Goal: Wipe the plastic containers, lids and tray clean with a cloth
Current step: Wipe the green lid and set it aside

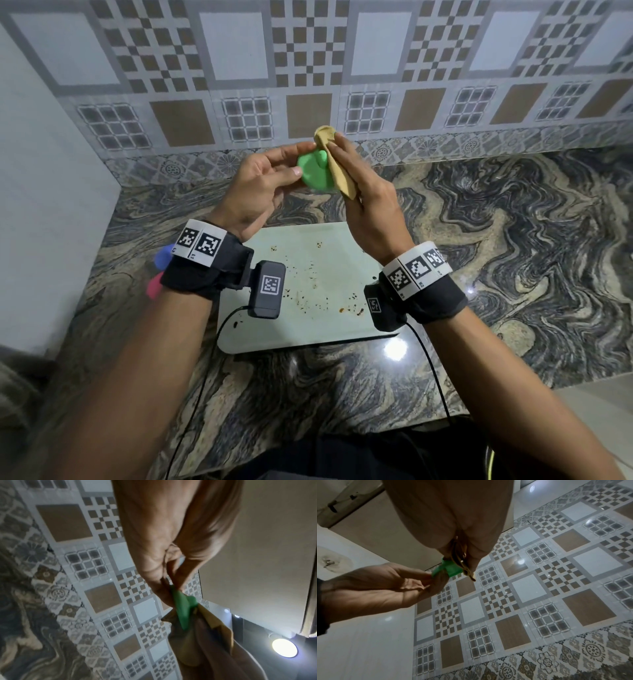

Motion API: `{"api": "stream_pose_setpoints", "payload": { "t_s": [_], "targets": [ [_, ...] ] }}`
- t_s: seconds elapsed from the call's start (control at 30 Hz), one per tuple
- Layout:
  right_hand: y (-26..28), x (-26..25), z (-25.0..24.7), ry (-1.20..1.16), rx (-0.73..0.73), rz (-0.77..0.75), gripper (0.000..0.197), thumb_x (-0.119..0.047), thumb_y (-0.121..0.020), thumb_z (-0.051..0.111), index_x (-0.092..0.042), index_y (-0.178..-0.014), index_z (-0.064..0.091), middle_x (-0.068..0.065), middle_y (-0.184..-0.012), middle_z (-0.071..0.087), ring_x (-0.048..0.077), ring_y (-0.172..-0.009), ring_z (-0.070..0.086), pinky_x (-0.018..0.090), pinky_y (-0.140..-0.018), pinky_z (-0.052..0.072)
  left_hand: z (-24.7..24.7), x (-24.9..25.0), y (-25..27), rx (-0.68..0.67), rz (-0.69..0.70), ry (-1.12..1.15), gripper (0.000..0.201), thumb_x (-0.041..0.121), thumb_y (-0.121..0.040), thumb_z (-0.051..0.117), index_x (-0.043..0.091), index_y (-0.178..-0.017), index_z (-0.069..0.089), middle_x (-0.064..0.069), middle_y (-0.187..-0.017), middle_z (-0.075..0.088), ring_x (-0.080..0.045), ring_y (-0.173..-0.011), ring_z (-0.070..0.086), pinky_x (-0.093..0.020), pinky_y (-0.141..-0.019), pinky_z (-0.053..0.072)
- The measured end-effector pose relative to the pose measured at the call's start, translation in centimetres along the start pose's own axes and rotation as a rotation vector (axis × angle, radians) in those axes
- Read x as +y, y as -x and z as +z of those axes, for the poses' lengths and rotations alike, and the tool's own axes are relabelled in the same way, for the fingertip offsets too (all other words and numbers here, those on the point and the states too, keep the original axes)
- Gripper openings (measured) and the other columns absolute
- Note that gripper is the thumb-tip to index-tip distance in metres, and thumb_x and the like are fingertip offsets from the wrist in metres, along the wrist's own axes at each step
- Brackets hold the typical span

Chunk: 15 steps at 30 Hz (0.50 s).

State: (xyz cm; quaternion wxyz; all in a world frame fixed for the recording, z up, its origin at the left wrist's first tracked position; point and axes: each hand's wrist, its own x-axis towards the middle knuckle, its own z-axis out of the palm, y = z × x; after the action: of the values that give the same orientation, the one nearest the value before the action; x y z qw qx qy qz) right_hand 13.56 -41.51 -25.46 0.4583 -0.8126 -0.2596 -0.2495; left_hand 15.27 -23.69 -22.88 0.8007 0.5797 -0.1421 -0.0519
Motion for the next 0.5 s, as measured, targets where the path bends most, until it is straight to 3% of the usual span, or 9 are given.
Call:
{"api": "stream_pose_setpoints", "payload": {
  "t_s": [0.13,0.27,0.33,0.43,0.5],
  "targets": [
    [0.3,-0.5,0.4,0.073,-0.013,0.021,0.062,0.015,-0.085,0.043,-0.003,-0.145,0.042,0.013,-0.156,0.033,0.013,-0.14,0.035,0.027,-0.116,0.031,0.4,-0.7,-0.2,0.12,0.036,0.034,0.026,-0.01,-0.095,0.044,-0.001,-0.115,0.059,-0.002,-0.094,0.075,-0.013,-0.092,0.069,-0.024,-0.079,0.056],
    [-0.2,-0.3,-0.3,0.141,-0.103,0.019,0.059,0.011,-0.085,0.043,-0.004,-0.143,0.045,0.014,-0.155,0.034,0.026,-0.139,0.041,0.031,-0.116,0.033,0.0,-0.6,0.1,-0.007,0.015,-0.094,0.027,-0.01,-0.093,0.048,0.002,-0.113,0.061,-0.004,-0.097,0.074,-0.016,-0.095,0.069,-0.023,-0.078,0.056],
    [-1.3,0.2,-1.0,0.153,-0.14,0.064,0.055,0.009,-0.088,0.045,-0.005,-0.141,0.047,0.015,-0.152,0.039,0.028,-0.136,0.045,0.038,-0.114,0.036,-0.1,-0.7,0.1,-0.018,-0.004,-0.128,0.027,-0.011,-0.093,0.048,0.002,-0.111,0.062,-0.003,-0.097,0.074,-0.015,-0.094,0.069,-0.022,-0.076,0.056],
    [-1.8,0.9,-1.7,0.181,0.065,0.114,0.054,0.012,-0.089,0.047,-0.005,-0.14,0.049,0.014,-0.145,0.05,0.028,-0.126,0.055,0.044,-0.107,0.044,-0.2,-1.2,-0.2,0.056,-0.015,-0.114,0.028,-0.013,-0.093,0.046,0.003,-0.108,0.062,0.001,-0.094,0.074,-0.011,-0.089,0.07,-0.02,-0.07,0.056],
    [-1.1,0.7,-1.4,0.217,0.125,0.029,0.055,0.017,-0.086,0.045,-0.001,-0.138,0.05,0.016,-0.146,0.048,0.025,-0.128,0.053,0.038,-0.11,0.042,-0.3,-1.3,-0.3,0.073,-0.019,-0.097,0.028,-0.014,-0.093,0.045,0.003,-0.108,0.062,0.0,-0.093,0.074,-0.012,-0.089,0.07,-0.021,-0.07,0.057]
  ]
}}
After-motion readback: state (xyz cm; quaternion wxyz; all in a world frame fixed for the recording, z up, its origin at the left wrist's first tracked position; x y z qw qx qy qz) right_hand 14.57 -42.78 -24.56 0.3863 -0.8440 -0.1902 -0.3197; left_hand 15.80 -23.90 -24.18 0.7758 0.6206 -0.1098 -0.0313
